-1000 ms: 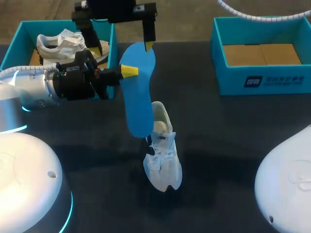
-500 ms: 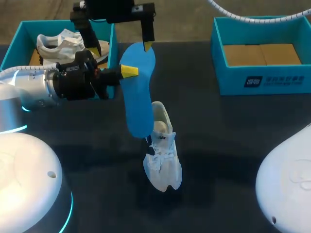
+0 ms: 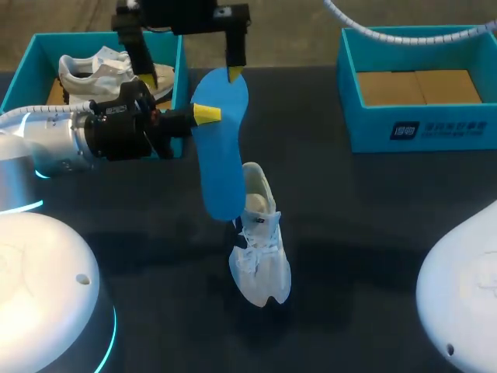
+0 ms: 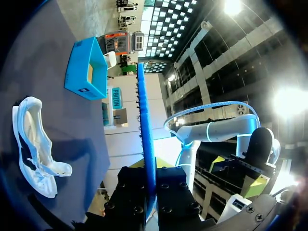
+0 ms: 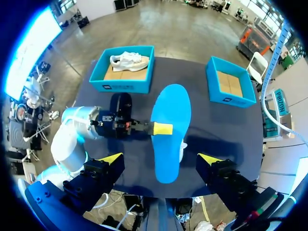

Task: Take the shoe out of the shoebox, open the shoe tongue, remove and reinsert the insole, then place the shoe into the shoebox

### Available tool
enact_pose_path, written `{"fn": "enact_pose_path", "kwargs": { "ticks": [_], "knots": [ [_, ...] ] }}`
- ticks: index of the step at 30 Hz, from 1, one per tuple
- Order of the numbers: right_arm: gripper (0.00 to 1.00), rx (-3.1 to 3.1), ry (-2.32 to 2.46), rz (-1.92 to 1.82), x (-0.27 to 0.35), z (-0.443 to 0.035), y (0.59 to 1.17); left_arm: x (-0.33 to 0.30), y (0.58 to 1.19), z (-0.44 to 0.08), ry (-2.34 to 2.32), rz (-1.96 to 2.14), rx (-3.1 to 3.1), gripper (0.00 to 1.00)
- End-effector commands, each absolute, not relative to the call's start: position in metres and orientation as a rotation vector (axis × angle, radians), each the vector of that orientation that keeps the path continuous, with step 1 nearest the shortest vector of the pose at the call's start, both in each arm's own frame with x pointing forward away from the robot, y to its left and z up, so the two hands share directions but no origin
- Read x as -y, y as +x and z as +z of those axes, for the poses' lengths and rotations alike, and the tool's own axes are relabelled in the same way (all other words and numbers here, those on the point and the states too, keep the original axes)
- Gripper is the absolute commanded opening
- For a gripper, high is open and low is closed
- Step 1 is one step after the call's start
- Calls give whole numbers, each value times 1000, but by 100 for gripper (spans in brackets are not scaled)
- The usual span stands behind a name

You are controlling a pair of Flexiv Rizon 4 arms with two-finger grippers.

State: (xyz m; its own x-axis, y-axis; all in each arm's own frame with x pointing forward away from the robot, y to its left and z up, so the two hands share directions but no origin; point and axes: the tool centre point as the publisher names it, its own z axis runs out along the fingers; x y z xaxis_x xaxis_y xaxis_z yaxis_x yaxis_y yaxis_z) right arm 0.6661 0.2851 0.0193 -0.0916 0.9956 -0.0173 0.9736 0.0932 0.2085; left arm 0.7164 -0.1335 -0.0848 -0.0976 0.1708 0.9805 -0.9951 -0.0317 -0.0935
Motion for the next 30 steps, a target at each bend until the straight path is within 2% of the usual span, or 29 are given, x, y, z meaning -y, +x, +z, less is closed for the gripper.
{"fn": "enact_pose_path", "kwargs": {
  "ticks": [1,11,30],
  "knots": [
    [100,-2268,2035,335,-257,12,665,133,716,-85,1051,1375,1137,0],
    [100,-2274,2194,561,-233,-5,663,133,716,-85,1051,1375,1137,0],
    [100,-2310,2355,1248,-184,-27,664,133,716,-85,1051,1375,1137,0]
  ]
}}
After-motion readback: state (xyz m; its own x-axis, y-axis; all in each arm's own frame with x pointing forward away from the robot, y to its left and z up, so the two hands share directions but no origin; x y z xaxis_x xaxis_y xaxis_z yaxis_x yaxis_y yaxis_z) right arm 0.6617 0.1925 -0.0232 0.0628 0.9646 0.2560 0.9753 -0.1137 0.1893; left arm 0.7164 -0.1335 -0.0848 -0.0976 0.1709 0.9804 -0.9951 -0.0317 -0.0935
